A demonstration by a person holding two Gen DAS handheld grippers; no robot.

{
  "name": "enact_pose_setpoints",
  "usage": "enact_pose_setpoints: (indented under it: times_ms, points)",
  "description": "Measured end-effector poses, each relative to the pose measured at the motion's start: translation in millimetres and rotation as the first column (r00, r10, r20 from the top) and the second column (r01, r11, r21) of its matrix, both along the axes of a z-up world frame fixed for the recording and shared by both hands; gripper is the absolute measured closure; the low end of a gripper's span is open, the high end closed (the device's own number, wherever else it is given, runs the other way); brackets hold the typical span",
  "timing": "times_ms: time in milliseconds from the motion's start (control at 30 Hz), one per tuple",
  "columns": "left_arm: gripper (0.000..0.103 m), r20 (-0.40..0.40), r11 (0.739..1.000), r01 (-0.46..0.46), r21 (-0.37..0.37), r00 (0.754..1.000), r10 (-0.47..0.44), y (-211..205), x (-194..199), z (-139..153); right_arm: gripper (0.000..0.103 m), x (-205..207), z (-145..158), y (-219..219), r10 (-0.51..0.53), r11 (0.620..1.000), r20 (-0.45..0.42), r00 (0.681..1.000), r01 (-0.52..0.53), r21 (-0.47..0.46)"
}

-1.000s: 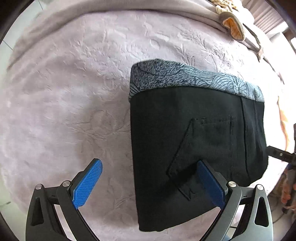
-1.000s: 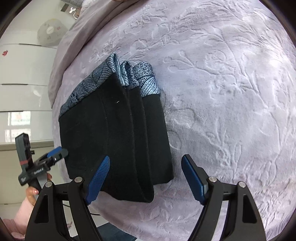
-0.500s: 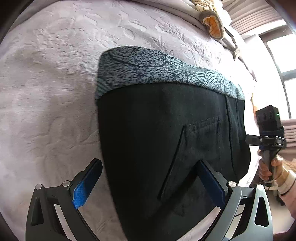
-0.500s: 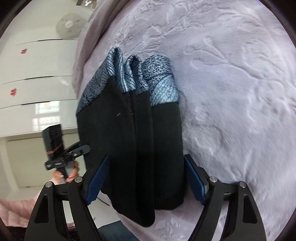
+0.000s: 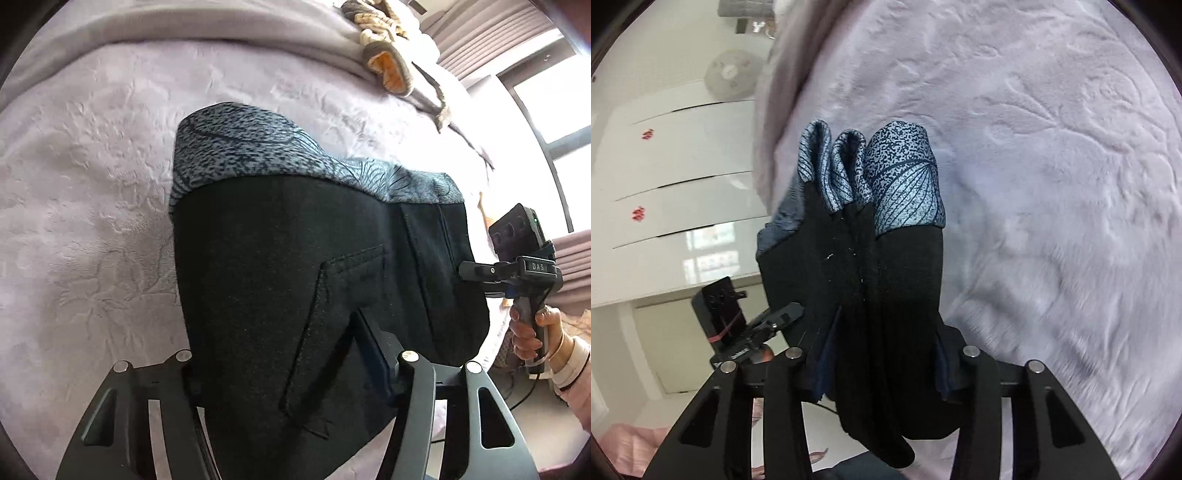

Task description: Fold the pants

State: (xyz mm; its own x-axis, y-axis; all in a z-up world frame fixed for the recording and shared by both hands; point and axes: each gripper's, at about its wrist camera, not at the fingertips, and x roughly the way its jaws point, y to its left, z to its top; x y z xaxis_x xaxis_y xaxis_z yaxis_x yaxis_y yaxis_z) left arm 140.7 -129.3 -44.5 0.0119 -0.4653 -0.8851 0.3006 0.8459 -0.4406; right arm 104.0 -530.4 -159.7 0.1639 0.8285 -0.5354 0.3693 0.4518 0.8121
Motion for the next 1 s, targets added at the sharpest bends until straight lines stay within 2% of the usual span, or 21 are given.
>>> enact_pose_setpoints:
  times_ms: [167, 267, 400, 433, 500, 533, 567, 600, 633, 700, 800, 833, 867, 900, 933, 1000]
  points:
    - [0.040, 0.019, 1.000, -0.001, 0.006, 1.000, 0.001, 11, -15, 25, 0.057, -12, 30, 10, 0.000, 0.999, 0.029, 1.000, -0.001, 0.037]
    - [0.040, 0.013, 1.000, -0.012, 0.012, 1.000, 0.012, 16, -25, 29, 0.057, -24, 39, 16, -0.014, 0.998, 0.034, 0.999, 0.012, 0.061]
    - [0.039, -0.004, 0.998, -0.025, 0.055, 1.000, 0.025, 11, -38, 10, 0.057, -42, 38, 28, -0.011, 0.999, 0.034, 0.999, 0.009, 0.051]
    - [0.035, -0.012, 0.997, -0.031, 0.077, 0.999, 0.032, 13, -41, 2, 0.057, -44, 34, 30, -0.011, 0.999, 0.026, 1.000, 0.010, 0.046]
    - [0.030, -0.030, 0.988, -0.048, 0.149, 0.998, 0.053, 10, -43, -21, 0.057, -48, 19, 40, 0.002, 1.000, -0.018, 1.000, -0.002, -0.016]
    - [0.021, -0.024, 0.983, -0.053, 0.174, 0.998, 0.058, 12, -44, -25, 0.053, -50, 10, 43, 0.013, 0.998, -0.058, 0.998, -0.017, -0.066]
    - [0.021, -0.007, 0.978, -0.064, 0.196, 0.998, 0.066, 13, -44, -25, 0.047, -50, 5, 46, 0.032, 0.989, -0.095, 0.995, -0.046, -0.140]
    - [0.021, 0.013, 0.974, -0.070, 0.215, 0.998, 0.068, 14, -44, -20, 0.037, -51, 5, 49, 0.049, 0.976, -0.121, 0.991, -0.073, -0.203]
    - [0.021, 0.040, 0.968, -0.074, 0.240, 0.997, 0.066, 13, -43, -14, 0.033, -52, 8, 51, 0.058, 0.965, -0.128, 0.990, -0.088, -0.246]
    - [0.021, 0.112, 0.950, -0.095, 0.296, 0.992, 0.064, 21, -42, 3, 0.033, -53, 21, 51, 0.049, 0.947, -0.116, 0.992, -0.083, -0.311]
    - [0.021, 0.153, 0.956, -0.121, 0.269, 0.985, 0.082, 23, -36, 24, 0.033, -56, 43, 48, 0.038, 0.897, -0.113, 0.993, -0.084, -0.433]
    - [0.021, 0.162, 0.959, -0.118, 0.257, 0.984, 0.078, 22, -34, 29, 0.041, -57, 50, 47, 0.034, 0.887, -0.102, 0.994, -0.077, -0.456]
    - [0.021, 0.173, 0.963, -0.107, 0.247, 0.983, 0.064, 14, -32, 33, 0.059, -56, 60, 45, 0.029, 0.880, -0.073, 0.997, -0.060, -0.471]
    - [0.021, 0.182, 0.965, -0.092, 0.244, 0.982, 0.048, 11, -32, 35, 0.065, -52, 67, 46, 0.029, 0.880, -0.049, 0.998, -0.049, -0.473]
    - [0.021, 0.186, 0.965, -0.077, 0.249, 0.982, 0.031, -1, -31, 32, 0.069, -48, 73, 48, 0.031, 0.879, -0.028, 0.999, -0.041, -0.476]
    - [0.021, 0.173, 0.957, -0.057, 0.285, 0.985, 0.007, -22, -29, 19, 0.069, -38, 85, 59, 0.051, 0.872, 0.028, 0.998, -0.031, -0.489]
